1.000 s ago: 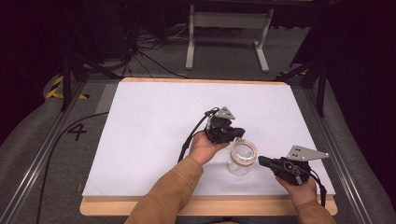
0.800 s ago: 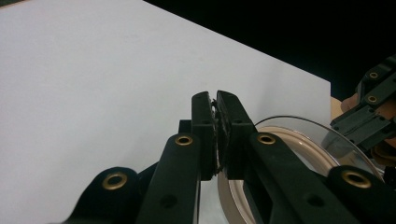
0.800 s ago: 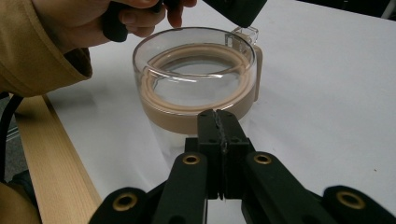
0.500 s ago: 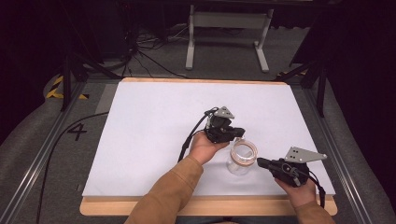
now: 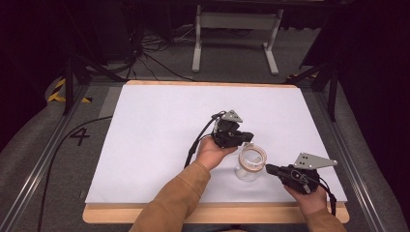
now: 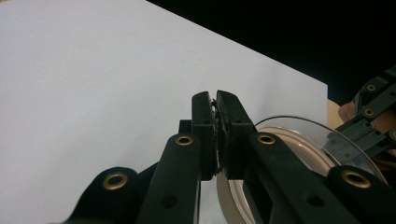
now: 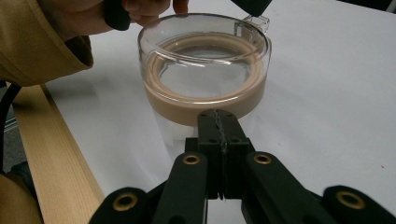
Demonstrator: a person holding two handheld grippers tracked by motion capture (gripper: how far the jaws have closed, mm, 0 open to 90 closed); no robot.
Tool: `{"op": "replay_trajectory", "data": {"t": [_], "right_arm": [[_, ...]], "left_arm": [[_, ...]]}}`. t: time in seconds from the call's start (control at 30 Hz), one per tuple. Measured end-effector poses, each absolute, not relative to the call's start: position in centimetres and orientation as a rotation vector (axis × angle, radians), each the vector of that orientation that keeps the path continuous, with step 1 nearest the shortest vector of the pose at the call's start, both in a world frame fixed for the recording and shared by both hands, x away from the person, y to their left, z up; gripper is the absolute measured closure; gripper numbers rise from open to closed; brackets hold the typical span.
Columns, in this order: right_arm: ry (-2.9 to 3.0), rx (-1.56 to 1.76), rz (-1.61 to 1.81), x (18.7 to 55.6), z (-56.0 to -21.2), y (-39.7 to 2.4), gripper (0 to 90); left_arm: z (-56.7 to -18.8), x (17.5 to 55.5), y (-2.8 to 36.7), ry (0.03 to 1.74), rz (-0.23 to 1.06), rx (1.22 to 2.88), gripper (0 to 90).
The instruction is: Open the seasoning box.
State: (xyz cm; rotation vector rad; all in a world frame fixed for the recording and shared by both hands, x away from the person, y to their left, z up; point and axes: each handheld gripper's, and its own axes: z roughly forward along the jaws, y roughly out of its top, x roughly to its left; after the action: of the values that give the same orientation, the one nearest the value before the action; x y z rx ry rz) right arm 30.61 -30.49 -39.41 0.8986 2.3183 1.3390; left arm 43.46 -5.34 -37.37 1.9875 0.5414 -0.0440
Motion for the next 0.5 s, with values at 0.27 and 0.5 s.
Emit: {"op": "replay_trajectory", "data": {"t": [0.27, 0.5], "right_arm": [[2.304, 0.883, 1.355, 30.47, -39.17, -30.36, 89.3], [2.313, 0.853, 1.370, 30.10, -38.58, -29.63, 89.3]], "left_arm": [[-37.42, 43.52, -5.36, 0.544, -0.045, 1.985, 86.6], [-37.43, 43.59, -5.35, 0.550, -0.055, 1.986, 86.7]]}}
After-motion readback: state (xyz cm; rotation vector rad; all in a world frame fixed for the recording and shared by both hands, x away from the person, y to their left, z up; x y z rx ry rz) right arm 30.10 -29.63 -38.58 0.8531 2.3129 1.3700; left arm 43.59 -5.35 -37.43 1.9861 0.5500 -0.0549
